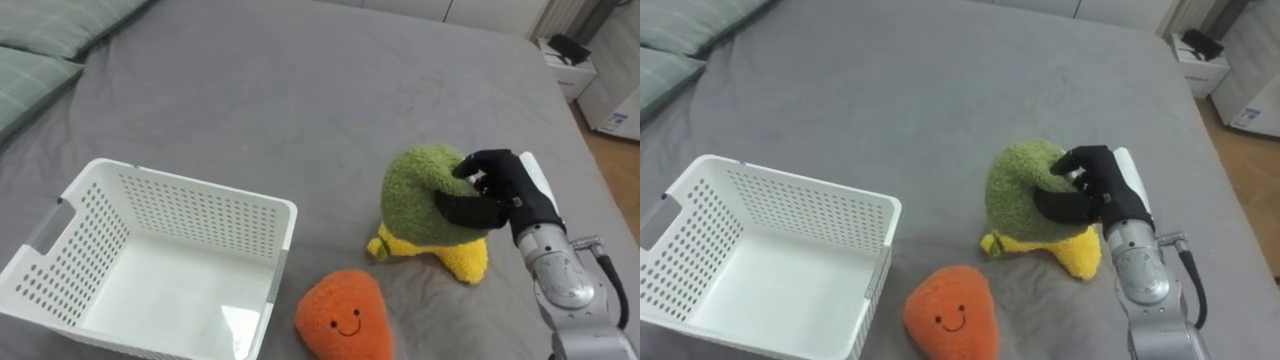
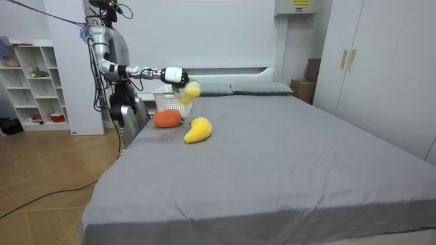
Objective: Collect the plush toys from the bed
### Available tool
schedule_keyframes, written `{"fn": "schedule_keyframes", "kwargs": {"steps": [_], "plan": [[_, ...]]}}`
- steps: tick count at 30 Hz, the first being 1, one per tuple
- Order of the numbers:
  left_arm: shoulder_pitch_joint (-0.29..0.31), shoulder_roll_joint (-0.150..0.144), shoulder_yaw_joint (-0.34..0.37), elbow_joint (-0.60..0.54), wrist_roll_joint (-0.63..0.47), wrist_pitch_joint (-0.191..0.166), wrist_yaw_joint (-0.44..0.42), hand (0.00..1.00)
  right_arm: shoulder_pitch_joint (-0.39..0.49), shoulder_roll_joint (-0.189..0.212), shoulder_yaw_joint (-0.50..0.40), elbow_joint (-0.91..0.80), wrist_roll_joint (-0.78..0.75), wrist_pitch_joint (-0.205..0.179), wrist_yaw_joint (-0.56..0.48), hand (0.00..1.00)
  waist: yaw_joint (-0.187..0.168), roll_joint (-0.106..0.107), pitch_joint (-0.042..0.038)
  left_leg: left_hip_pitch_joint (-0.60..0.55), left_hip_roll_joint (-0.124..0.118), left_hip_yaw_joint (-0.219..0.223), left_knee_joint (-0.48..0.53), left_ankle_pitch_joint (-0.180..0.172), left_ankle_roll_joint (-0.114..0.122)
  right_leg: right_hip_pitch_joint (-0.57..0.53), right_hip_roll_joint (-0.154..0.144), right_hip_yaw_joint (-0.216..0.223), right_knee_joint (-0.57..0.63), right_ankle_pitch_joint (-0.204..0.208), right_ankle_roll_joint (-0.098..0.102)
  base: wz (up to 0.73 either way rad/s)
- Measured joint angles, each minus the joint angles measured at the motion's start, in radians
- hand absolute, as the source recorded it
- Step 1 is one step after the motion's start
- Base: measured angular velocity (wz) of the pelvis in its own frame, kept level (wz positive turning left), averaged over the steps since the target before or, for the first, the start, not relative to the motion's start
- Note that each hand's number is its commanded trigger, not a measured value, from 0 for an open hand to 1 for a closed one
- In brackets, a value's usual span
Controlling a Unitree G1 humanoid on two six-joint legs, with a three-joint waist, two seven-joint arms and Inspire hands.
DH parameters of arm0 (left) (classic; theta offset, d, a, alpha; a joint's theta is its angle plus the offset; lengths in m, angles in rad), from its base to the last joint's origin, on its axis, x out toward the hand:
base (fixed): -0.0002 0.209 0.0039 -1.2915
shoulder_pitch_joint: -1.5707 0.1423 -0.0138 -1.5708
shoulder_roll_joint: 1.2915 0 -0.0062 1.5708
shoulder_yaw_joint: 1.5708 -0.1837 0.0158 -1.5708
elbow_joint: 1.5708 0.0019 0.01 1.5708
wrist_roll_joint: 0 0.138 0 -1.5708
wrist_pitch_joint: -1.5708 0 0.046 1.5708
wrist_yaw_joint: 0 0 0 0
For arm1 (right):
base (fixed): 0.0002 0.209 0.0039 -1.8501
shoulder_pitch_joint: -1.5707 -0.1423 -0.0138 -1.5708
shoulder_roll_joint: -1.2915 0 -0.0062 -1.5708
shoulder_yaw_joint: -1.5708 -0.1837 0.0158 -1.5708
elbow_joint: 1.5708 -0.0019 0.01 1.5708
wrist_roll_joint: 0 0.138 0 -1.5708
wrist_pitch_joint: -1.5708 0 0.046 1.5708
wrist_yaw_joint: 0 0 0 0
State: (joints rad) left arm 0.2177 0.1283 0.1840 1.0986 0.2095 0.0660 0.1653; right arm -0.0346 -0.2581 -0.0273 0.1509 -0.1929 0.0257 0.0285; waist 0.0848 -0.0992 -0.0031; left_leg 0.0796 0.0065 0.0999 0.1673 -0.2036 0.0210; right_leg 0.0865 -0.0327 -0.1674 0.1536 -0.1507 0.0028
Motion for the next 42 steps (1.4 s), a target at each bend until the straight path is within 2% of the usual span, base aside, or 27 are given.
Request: {"fn": "schedule_keyframes", "kwargs": {"steps": [4, 7, 12, 16, 20, 25, 28, 34, 36, 41, 42], "plan": [[-0.020, -0.001, -0.013, -0.002, 0.000, 0.000, 0.000, 0.00, 0.000, 0.000, 0.019, -0.048, -0.001, 0.017, 0.019, 1.00, 0.009, 0.000, 0.0002, -0.002, 0.000, 0.000, -0.002, 0.000, 0.000, -0.002, 0.000, -0.002, 0.000, 0.000, 0.000, 0.00], [-0.034, -0.004, -0.013, 0.001, 0.000, -0.001, 0.001, 0.00, -0.007, 0.000, 0.036, -0.064, -0.001, 0.019, 0.027, 1.00, 0.032, -0.001, 0.0010, -0.001, 0.000, 0.000, -0.003, 0.000, 0.000, -0.001, 0.000, -0.002, 0.000, 0.000, 0.000, 0.00], [-0.037, -0.003, -0.034, 0.003, -0.022, -0.003, 0.030, 0.00, -0.076, 0.001, 0.079, -0.069, 0.000, 0.019, 0.029, 1.00, 0.035, 0.002, 0.0053, -0.002, -0.001, -0.007, -0.006, 0.000, 0.000, 0.002, 0.000, -0.004, -0.001, 0.000, 0.000, 0.02], [-0.039, -0.004, -0.054, -0.001, -0.020, -0.001, 0.041, 0.00, -0.088, 0.000, 0.092, -0.098, 0.028, 0.021, 0.024, 1.00, 0.058, 0.000, 0.0054, -0.011, -0.002, -0.018, -0.005, 0.000, 0.000, 0.000, 0.000, -0.015, -0.002, 0.000, 0.000, 0.09], [-0.046, -0.003, -0.073, -0.002, -0.018, 0.001, 0.043, 0.00, -0.106, 0.001, 0.140, -0.128, 0.037, 0.022, 0.016, 1.00, 0.070, -0.003, 0.0058, -0.023, -0.003, -0.032, -0.001, 0.001, 0.000, -0.004, -0.002, -0.033, -0.004, 0.000, 0.000, 0.10], [-0.063, 0.000, -0.090, -0.002, -0.019, 0.012, 0.045, 0.00, -0.155, 0.006, 0.217, -0.130, 0.036, 0.055, 0.025, 1.00, 0.099, -0.005, 0.0046, -0.029, -0.004, -0.045, 0.003, 0.002, -0.001, -0.004, -0.002, -0.041, -0.004, 0.000, 0.000, 0.07], [-0.077, -0.001, -0.090, -0.002, -0.020, 0.015, 0.045, 0.00, -0.173, 0.008, 0.247, -0.130, 0.037, 0.060, 0.046, 1.00, 0.113, -0.006, 0.0041, -0.033, -0.005, -0.053, 0.008, 0.002, -0.001, -0.001, -0.003, -0.055, -0.004, 0.000, 0.000, 0.09], [-0.078, 0.000, -0.091, -0.014, -0.020, 0.015, 0.051, 0.00, -0.187, 0.034, 0.282, -0.130, 0.057, 0.063, 0.062, 1.00, 0.140, -0.009, 0.0051, -0.036, -0.005, -0.056, 0.010, 0.004, -0.001, -0.001, -0.006, -0.073, -0.004, 0.000, 0.000, 0.03], [-0.077, 0.002, -0.091, -0.030, -0.020, 0.015, 0.051, 0.00, -0.188, 0.055, 0.283, -0.131, 0.056, 0.063, 0.068, 1.00, 0.141, -0.016, 0.0071, -0.044, -0.007, -0.059, 0.010, 0.008, 0.000, -0.005, -0.009, -0.087, -0.004, 0.000, 0.000, 0.09], [-0.076, 0.005, -0.091, -0.051, -0.020, 0.015, 0.048, 0.00, -0.191, 0.067, 0.303, -0.131, 0.056, 0.063, 0.104, 1.00, 0.157, -0.020, 0.0065, -0.049, -0.010, -0.059, 0.010, 0.009, 0.001, -0.011, -0.011, -0.089, -0.003, 0.000, 0.000, 0.01], [-0.077, 0.005, -0.091, -0.056, -0.020, 0.015, 0.045, 0.00, -0.194, 0.070, 0.309, -0.131, 0.056, 0.063, 0.106, 0.69, 0.162, -0.020, 0.0068, -0.052, -0.010, -0.059, 0.010, 0.009, 0.001, -0.013, -0.012, -0.089, -0.003, 0.000, 0.000, 0.00]]}}
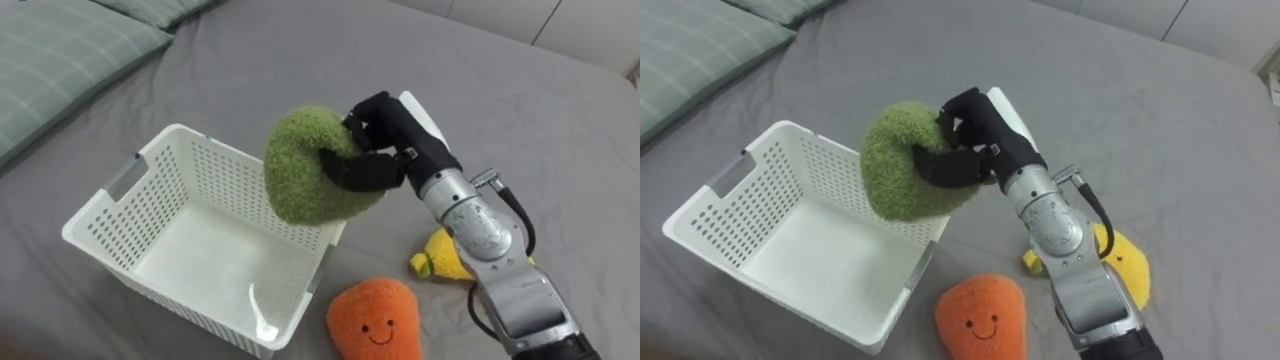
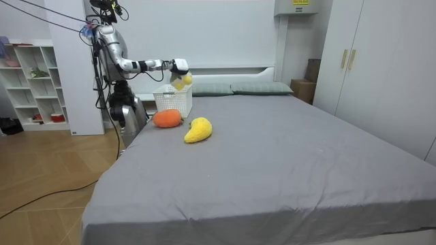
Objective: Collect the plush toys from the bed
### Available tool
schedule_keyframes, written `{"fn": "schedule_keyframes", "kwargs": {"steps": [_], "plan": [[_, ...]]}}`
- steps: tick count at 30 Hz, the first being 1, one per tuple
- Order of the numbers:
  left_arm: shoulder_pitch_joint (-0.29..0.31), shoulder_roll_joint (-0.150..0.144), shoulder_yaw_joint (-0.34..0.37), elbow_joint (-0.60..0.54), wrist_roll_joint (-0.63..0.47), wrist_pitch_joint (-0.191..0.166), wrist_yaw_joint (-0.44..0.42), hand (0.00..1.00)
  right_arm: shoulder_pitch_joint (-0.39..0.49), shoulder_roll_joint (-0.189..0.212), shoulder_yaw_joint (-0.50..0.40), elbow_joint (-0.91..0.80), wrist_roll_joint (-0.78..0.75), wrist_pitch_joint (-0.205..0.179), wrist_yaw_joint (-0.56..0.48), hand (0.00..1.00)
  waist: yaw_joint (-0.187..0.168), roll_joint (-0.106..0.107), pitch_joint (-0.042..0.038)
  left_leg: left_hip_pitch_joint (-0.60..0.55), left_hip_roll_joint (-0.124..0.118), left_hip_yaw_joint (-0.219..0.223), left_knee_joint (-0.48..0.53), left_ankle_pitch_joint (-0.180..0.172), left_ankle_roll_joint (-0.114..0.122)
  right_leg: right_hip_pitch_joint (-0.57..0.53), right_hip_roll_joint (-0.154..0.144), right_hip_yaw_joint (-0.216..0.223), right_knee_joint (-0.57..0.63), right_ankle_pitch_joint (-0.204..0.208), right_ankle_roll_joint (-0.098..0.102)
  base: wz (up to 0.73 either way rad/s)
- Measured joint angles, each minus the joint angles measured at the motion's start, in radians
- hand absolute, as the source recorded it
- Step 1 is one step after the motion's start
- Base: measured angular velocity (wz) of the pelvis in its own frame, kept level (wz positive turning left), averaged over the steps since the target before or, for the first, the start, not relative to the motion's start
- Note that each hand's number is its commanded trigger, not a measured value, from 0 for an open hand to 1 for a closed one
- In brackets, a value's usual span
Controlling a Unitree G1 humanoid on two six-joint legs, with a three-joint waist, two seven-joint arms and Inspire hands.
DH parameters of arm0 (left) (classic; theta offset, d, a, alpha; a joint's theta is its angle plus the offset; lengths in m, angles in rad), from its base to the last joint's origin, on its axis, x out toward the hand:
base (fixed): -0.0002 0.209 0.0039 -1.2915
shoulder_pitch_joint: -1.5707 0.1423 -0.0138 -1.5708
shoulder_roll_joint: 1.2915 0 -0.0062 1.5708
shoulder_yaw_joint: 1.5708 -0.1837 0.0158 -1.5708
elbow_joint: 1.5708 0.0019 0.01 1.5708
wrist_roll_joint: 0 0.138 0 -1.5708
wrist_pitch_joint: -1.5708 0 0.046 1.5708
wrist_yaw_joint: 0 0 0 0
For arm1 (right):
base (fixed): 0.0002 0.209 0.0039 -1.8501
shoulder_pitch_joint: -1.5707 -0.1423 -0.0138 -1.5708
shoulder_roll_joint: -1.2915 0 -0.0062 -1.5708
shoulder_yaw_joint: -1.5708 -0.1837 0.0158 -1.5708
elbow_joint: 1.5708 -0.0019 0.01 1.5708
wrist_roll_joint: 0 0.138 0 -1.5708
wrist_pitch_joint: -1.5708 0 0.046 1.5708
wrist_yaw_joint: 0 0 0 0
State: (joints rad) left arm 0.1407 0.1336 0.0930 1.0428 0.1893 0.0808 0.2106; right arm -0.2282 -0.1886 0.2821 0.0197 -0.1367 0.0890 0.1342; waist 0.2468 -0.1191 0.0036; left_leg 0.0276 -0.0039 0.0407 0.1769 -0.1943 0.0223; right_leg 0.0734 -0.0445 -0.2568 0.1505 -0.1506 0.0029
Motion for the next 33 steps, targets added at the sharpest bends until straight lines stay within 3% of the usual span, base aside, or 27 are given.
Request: {"fn": "schedule_keyframes", "kwargs": {"steps": [1, 2, 3, 4, 5, 8, 12, 17, 33], "plan": [[-0.002, 0.000, 0.000, 0.000, 0.000, 0.000, -0.003, 0.00, -0.002, 0.000, 0.005, 0.000, 0.000, 0.000, 0.000, 0.69, 0.002, 0.000, 0.0001, 0.000, 0.000, 0.000, 0.000, 0.000, 0.000, 0.000, 0.000, 0.000, 0.000, 0.000, 0.000, 0.00], [-0.006, 0.000, 0.000, 0.000, 0.000, 0.000, -0.007, 0.00, -0.005, 0.003, 0.013, 0.001, -0.001, 0.000, 0.003, 0.48, 0.006, 0.002, 0.0011, 0.000, -0.001, 0.000, 0.000, 0.001, 0.001, 0.000, -0.001, 0.000, 0.000, 0.000, 0.000, 0.00], [-0.012, -0.001, 0.000, 0.000, 0.000, 0.000, -0.010, 0.00, -0.008, 0.010, 0.015, 0.004, -0.002, 0.000, 0.011, 0.38, 0.009, 0.002, 0.0014, 0.000, -0.002, -0.002, -0.004, 0.002, 0.001, -0.001, -0.001, 0.003, 0.000, 0.000, 0.000, 0.00], [-0.015, -0.001, 0.000, 0.000, 0.000, 0.000, -0.013, 0.00, -0.009, 0.016, 0.016, 0.005, -0.001, 0.000, 0.011, 0.14, 0.014, 0.001, 0.0015, 0.000, -0.003, -0.003, -0.007, 0.004, 0.002, -0.002, -0.001, 0.003, 0.000, 0.000, 0.000, 0.00], [-0.020, -0.001, 0.000, 0.000, 0.000, -0.001, -0.025, 0.00, -0.009, 0.026, 0.022, 0.005, 0.000, 0.000, 0.011, 0.00, 0.022, 0.002, 0.0021, 0.001, -0.003, -0.005, -0.011, 0.007, 0.002, -0.004, -0.002, 0.003, 0.000, 0.000, 0.000, 0.00], [-0.034, -0.001, -0.001, 0.013, 0.000, -0.001, -0.028, 0.00, -0.011, 0.029, 0.060, 0.009, 0.001, 0.001, 0.013, 0.00, 0.034, 0.002, 0.0048, -0.002, -0.005, -0.016, -0.011, 0.008, 0.001, -0.004, -0.002, -0.003, 0.000, 0.000, 0.000, 0.06], [-0.036, -0.001, -0.002, 0.016, 0.000, 0.002, -0.026, 0.00, -0.017, 0.030, 0.090, 0.009, 0.001, 0.014, 0.022, 0.00, 0.036, 0.001, 0.0170, -0.009, -0.007, -0.021, -0.011, 0.010, 0.002, -0.008, -0.004, -0.009, -0.001, 0.000, 0.000, 0.05], [-0.035, -0.001, -0.001, 0.015, 0.002, 0.003, -0.026, 0.00, -0.019, 0.026, 0.091, 0.009, 0.000, 0.023, 0.025, 0.00, 0.035, -0.006, 0.0121, -0.023, -0.008, -0.023, -0.010, 0.011, 0.003, -0.022, -0.006, -0.012, 0.000, 0.000, 0.000, 0.01], [-0.039, 0.000, 0.001, 0.015, 0.002, 0.002, -0.039, 0.00, -0.019, 0.022, 0.088, 0.007, 0.001, 0.023, 0.023, 0.00, 0.033, -0.004, 0.0098, -0.023, -0.008, -0.021, -0.008, 0.012, 0.003, -0.019, -0.006, -0.014, 0.000, 0.000, 0.000, 0.00]]}}
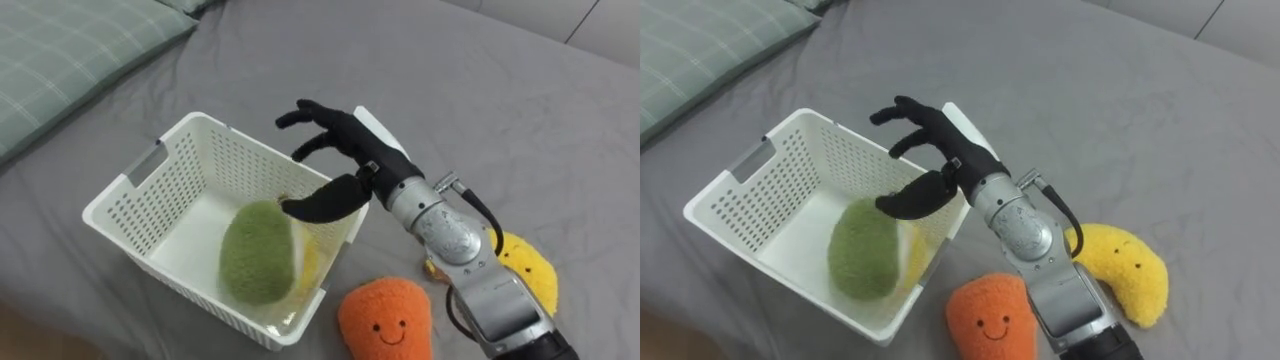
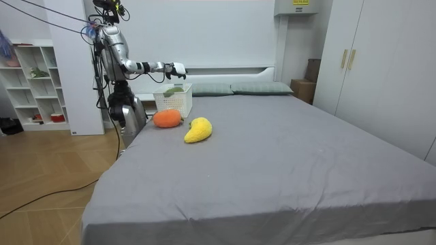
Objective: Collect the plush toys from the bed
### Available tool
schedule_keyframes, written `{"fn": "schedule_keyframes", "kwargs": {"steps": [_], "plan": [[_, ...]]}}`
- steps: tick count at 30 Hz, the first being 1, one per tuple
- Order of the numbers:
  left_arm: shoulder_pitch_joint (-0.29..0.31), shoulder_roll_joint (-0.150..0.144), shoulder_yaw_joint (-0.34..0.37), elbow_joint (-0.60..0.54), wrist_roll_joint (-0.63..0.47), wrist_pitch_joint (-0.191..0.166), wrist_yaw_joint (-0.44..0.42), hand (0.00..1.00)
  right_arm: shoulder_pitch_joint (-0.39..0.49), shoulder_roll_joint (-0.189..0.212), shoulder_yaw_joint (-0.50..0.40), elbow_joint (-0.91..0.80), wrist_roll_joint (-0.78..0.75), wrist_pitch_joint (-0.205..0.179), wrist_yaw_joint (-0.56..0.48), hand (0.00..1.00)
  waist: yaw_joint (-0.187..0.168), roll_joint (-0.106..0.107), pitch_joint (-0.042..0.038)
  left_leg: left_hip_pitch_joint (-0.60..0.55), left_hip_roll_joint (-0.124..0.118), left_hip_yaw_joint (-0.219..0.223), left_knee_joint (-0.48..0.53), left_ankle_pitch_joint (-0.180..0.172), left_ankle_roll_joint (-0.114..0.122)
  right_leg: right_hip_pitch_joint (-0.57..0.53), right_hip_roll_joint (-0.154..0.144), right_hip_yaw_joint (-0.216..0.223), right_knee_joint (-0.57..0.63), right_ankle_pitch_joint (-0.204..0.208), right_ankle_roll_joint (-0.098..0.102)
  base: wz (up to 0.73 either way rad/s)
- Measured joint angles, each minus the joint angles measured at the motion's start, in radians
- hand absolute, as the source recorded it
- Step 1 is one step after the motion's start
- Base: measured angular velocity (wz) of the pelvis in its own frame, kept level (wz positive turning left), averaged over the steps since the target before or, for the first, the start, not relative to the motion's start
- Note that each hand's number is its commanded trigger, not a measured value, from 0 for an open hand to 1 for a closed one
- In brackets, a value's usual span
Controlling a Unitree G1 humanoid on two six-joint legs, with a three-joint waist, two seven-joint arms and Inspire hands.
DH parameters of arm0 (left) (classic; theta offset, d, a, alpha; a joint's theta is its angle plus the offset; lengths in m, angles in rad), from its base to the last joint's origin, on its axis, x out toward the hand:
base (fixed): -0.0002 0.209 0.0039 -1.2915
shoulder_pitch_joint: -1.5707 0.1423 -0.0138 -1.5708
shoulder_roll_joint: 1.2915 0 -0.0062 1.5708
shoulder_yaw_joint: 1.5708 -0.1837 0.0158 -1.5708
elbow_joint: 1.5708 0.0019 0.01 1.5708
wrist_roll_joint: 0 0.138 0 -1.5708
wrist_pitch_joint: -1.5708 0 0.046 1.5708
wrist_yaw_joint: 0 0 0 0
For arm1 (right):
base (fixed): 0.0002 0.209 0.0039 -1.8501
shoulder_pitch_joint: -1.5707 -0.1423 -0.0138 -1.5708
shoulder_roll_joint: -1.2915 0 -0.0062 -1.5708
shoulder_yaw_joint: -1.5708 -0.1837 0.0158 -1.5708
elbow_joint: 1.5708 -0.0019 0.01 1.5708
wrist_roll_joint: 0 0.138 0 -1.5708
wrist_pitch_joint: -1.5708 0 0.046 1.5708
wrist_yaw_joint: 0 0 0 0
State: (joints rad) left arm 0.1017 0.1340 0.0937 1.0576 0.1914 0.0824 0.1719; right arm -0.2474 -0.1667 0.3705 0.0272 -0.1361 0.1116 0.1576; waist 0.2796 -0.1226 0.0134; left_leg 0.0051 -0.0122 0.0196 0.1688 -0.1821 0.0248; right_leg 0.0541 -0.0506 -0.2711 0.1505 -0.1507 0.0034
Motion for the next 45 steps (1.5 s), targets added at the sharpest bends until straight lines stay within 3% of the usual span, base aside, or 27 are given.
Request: {"fn": "schedule_keyframes", "kwargs": {"steps": [10, 15, 20, 25, 31, 36, 40, 45], "plan": [[0.000, 0.000, 0.000, 0.000, -0.001, 0.000, -0.009, 0.00, 0.000, -0.001, 0.000, 0.000, 0.008, -0.001, -0.010, 0.00, -0.002, 0.003, 0.0012, -0.001, 0.000, -0.003, 0.000, 0.001, 0.000, 0.000, 0.000, -0.002, 0.000, 0.000, 0.000, 0.00], [0.000, 0.000, 0.002, 0.000, 0.000, 0.000, -0.009, 0.00, 0.000, -0.003, 0.000, 0.000, 0.008, -0.001, -0.017, 0.00, -0.003, 0.007, -0.0022, 0.000, 0.000, -0.004, 0.001, 0.001, 0.000, 0.000, -0.001, -0.002, 0.000, 0.000, 0.000, 0.00], [0.019, 0.000, 0.023, 0.001, -0.001, 0.000, -0.003, 0.00, 0.001, -0.009, -0.004, 0.022, -0.005, -0.003, -0.032, 0.00, -0.028, 0.011, -0.0029, 0.017, -0.001, -0.004, -0.001, 0.002, 0.000, 0.019, -0.001, -0.007, -0.002, 0.000, 0.000, 0.01], [0.042, -0.003, 0.025, 0.000, -0.002, 0.000, 0.013, 0.00, 0.045, -0.032, -0.064, 0.043, -0.024, -0.009, -0.081, 0.00, -0.038, 0.006, -0.0060, 0.021, -0.001, 0.001, 0.000, 0.002, 0.001, 0.023, -0.002, -0.004, 0.001, 0.000, 0.000, -0.01], [0.059, -0.006, 0.020, 0.004, -0.004, -0.002, 0.015, 0.00, 0.056, -0.051, -0.152, 0.118, -0.021, -0.036, -0.134, 0.00, -0.081, 0.005, -0.0072, 0.033, 0.000, 0.001, 0.000, 0.003, 0.000, 0.034, -0.001, -0.002, 0.002, 0.000, 0.000, -0.01], [0.067, -0.007, 0.022, 0.004, -0.002, -0.017, 0.024, 0.00, 0.090, -0.075, -0.194, 0.180, -0.016, -0.049, -0.170, 0.00, -0.107, -0.008, -0.0147, 0.039, 0.001, 0.010, -0.006, 0.003, 0.000, 0.030, 0.000, 0.018, 0.002, 0.000, 0.000, -0.08], [0.088, -0.001, 0.022, 0.006, -0.001, -0.019, 0.036, 0.00, 0.108, -0.075, -0.226, 0.216, -0.012, -0.050, -0.194, 0.00, -0.117, -0.015, -0.0102, 0.041, 0.003, 0.029, -0.005, 0.003, 0.000, 0.024, 0.001, 0.027, 0.002, 0.000, 0.000, -0.12], [0.111, 0.013, 0.021, 0.003, 0.000, -0.019, 0.037, 0.00, 0.111, -0.087, -0.288, 0.265, 0.020, -0.065, -0.237, 0.00, -0.149, -0.016, -0.0102, 0.018, 0.004, 0.033, -0.002, 0.003, 0.000, -0.002, 0.002, 0.035, 0.004, 0.002, 0.000, -0.03]]}}
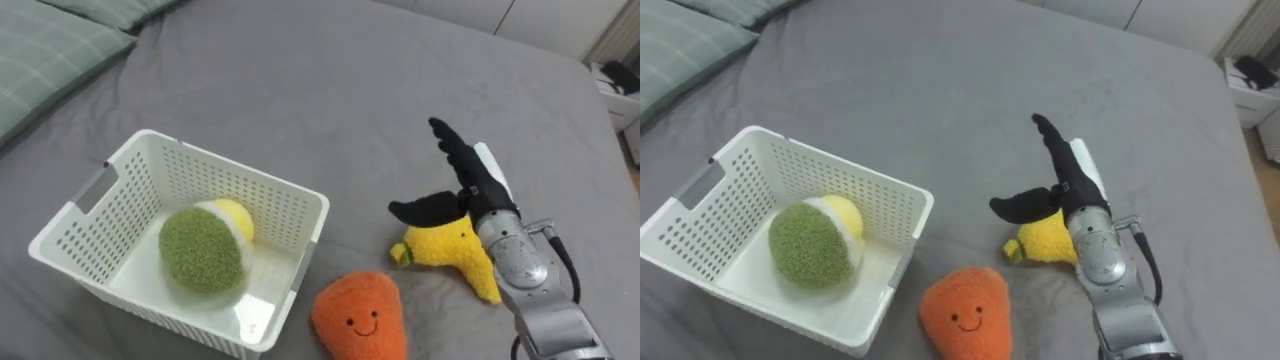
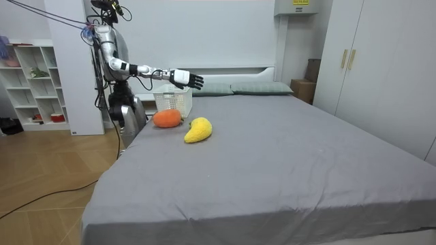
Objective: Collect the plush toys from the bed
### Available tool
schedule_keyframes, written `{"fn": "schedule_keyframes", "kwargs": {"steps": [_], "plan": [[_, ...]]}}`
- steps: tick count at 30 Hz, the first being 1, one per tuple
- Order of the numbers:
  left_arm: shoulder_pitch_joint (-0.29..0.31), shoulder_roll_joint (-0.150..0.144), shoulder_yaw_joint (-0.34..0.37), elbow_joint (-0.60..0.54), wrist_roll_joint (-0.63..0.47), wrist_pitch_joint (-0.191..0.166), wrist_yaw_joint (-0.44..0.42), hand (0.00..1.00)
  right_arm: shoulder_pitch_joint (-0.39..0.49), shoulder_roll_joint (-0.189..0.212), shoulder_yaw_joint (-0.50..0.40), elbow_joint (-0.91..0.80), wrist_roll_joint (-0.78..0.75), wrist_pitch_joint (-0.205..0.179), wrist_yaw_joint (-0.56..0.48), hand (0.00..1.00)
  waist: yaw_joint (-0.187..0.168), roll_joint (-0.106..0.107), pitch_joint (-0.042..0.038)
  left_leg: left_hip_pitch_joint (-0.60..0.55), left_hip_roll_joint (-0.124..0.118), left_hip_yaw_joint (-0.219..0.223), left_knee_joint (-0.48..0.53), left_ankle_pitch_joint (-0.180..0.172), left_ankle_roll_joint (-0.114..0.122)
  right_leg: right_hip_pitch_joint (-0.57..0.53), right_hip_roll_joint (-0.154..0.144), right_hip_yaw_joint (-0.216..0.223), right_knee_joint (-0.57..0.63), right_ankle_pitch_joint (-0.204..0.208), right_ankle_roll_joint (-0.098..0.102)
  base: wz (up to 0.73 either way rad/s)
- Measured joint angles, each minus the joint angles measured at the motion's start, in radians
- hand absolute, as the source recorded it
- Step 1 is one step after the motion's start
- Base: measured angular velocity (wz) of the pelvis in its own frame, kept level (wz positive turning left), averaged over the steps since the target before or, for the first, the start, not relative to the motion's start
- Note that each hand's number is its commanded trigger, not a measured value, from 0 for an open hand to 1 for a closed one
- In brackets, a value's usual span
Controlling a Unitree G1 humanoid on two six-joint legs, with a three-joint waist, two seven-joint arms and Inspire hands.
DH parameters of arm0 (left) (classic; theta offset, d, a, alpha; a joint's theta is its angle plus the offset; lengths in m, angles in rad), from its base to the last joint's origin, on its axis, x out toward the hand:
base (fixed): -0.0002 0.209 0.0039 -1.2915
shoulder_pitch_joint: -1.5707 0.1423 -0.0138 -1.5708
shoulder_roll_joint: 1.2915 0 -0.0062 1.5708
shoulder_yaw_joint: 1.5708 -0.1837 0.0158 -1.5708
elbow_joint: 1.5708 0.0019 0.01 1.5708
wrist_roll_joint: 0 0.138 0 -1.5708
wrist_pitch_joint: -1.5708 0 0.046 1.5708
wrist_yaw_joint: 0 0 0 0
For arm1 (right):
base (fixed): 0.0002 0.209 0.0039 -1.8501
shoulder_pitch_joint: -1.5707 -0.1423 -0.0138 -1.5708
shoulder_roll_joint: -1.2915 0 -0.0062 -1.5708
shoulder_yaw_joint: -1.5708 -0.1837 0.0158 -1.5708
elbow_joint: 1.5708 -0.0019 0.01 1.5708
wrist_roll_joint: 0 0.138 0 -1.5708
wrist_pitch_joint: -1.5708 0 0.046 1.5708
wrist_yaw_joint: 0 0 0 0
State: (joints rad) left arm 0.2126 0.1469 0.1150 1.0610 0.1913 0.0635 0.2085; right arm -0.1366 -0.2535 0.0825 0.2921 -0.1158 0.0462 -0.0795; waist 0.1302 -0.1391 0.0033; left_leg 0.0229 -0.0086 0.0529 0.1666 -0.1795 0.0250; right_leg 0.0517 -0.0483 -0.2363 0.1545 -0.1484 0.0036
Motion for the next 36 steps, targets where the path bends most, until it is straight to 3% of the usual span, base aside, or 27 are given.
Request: {"fn": "schedule_keyframes", "kwargs": {"steps": [6, 11, 22, 24, 36], "plan": [[-0.002, 0.008, -0.001, -0.003, -0.003, 0.002, 0.001, 0.00, -0.004, -0.049, -0.023, 0.108, -0.010, -0.014, -0.028, 0.00, -0.002, 0.006, 0.0035, -0.021, 0.001, 0.002, 0.003, 0.000, 0.000, -0.022, 0.000, 0.000, 0.001, 0.003, 0.000, -0.01], [-0.035, 0.012, -0.002, -0.003, -0.003, 0.002, -0.005, 0.00, -0.045, -0.073, -0.027, 0.212, -0.003, -0.014, -0.035, 0.00, -0.001, 0.012, 0.0003, -0.076, 0.002, 0.003, 0.012, 0.007, 0.001, -0.079, 0.000, 0.002, 0.005, 0.012, -0.003, -0.03], [-0.077, 0.037, -0.024, 0.021, -0.093, -0.009, -0.006, 0.00, -0.173, -0.078, -0.024, 0.550, 0.014, -0.037, -0.046, 0.00, -0.012, 0.011, 0.0028, -0.125, 0.003, 0.002, 0.023, 0.008, 0.001, -0.120, -0.001, -0.002, 0.004, 0.016, -0.004, 0.00], [-0.083, 0.042, -0.041, 0.022, -0.105, -0.020, -0.005, 0.00, -0.191, -0.085, -0.023, 0.609, 0.008, -0.043, -0.050, 0.00, -0.009, 0.013, 0.0092, -0.142, 0.003, 0.000, 0.029, 0.009, 0.002, -0.133, -0.002, -0.009, 0.005, 0.017, -0.005, 0.04], [-0.138, 0.066, -0.080, 0.021, -0.123, -0.032, -0.026, 0.00, -0.290, -0.103, 0.014, 0.755, -0.009, -0.048, -0.076, 0.00, 0.011, 0.007, 0.0153, -0.249, 0.012, -0.007, 0.064, 0.010, 0.002, -0.221, -0.003, -0.031, 0.015, 0.022, -0.009, 0.04]]}}
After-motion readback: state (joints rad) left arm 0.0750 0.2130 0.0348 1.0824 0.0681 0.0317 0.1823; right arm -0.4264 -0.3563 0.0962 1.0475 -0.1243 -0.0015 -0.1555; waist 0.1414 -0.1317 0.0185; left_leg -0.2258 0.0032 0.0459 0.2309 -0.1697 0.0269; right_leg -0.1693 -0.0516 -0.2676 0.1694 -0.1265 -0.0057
